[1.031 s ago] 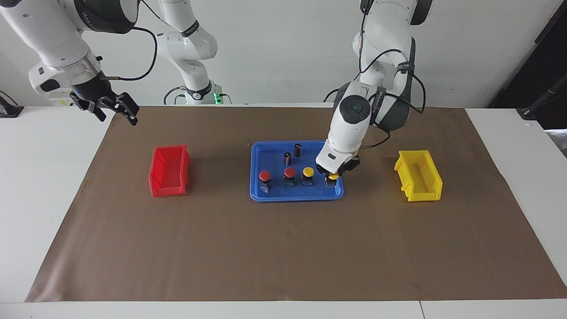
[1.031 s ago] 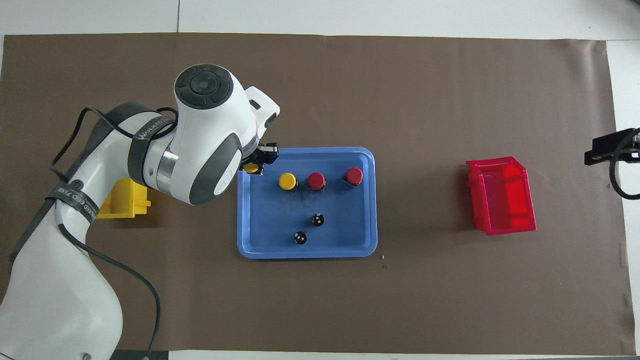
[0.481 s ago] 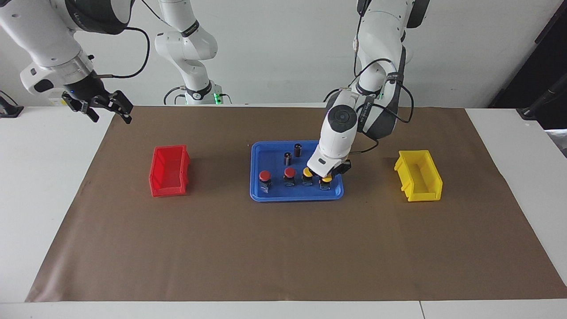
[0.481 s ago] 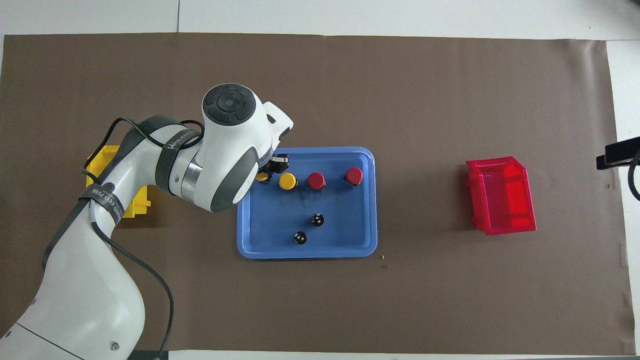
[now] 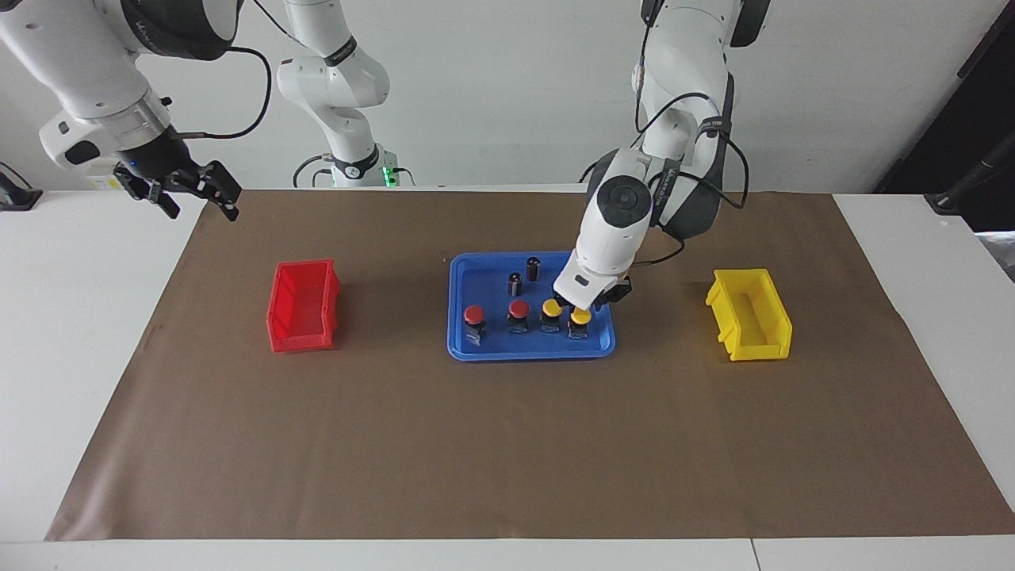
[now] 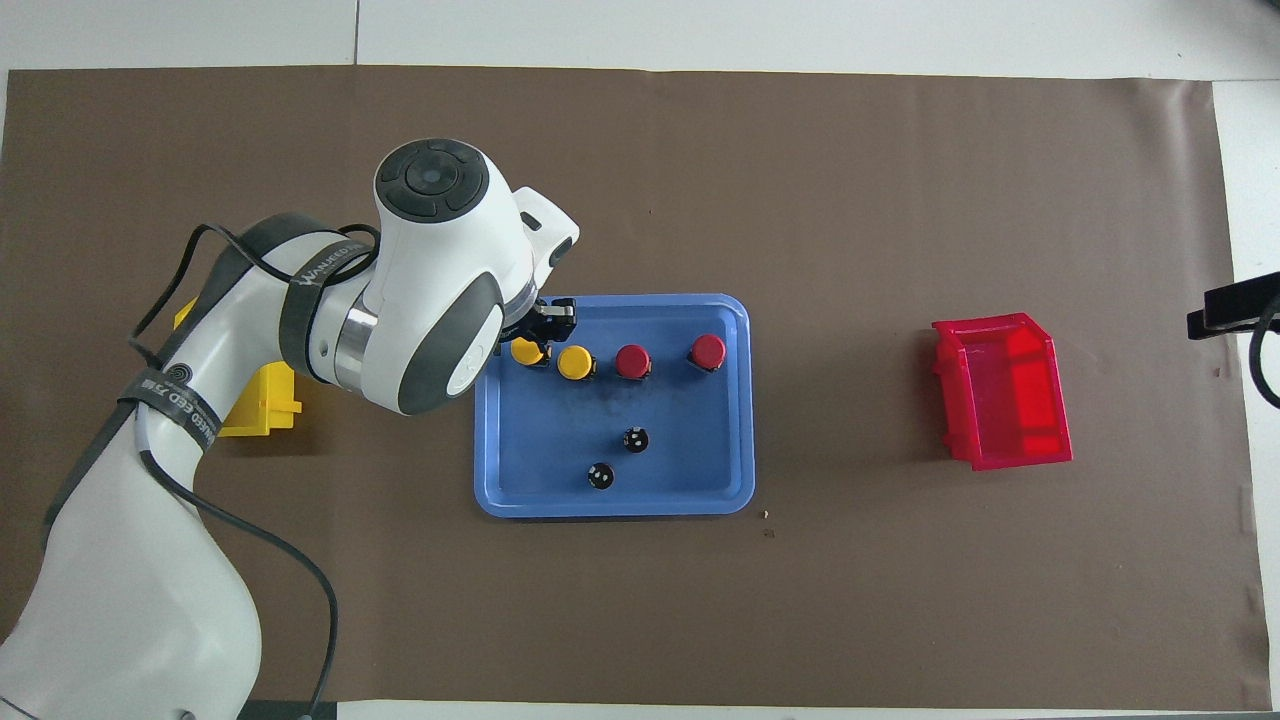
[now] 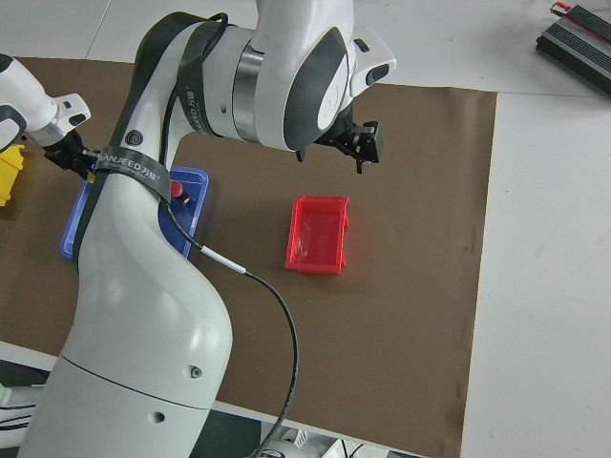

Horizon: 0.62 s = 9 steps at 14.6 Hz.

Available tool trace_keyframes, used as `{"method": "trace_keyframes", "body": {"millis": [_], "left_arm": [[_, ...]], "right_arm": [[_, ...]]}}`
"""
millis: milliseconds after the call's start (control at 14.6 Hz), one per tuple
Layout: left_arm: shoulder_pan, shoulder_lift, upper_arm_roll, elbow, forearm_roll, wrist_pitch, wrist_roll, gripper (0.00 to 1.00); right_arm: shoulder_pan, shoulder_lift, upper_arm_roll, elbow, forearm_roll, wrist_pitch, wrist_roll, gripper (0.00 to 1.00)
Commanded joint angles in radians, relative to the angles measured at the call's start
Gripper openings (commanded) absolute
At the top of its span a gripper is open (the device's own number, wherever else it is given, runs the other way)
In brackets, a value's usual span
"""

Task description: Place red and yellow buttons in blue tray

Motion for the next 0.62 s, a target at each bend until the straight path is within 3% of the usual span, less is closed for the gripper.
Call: {"method": "trace_keyframes", "body": {"millis": [0,275,550], "left_arm": [[0.022,-0.068,0.018,0.018,-0.017,-0.102,0.016,0.53],[0.15,-0.157,0.018,0.01,-0.004,-0.223,0.054,0.54],[0.311,-0.23,0.022,0.006,0.029,-0.277,0.224,0.75]], "right_arm": [[-0.003,-0.023,0.014,-0.026,-0.003,0.005,-0.022,1.0],[0.008,-0.023,0.014,-0.026,-0.003,0.005,-0.022,1.0],[0.008,-0.023,0.015,-0.026,-0.003,0.005,-0.022,1.0]]}}
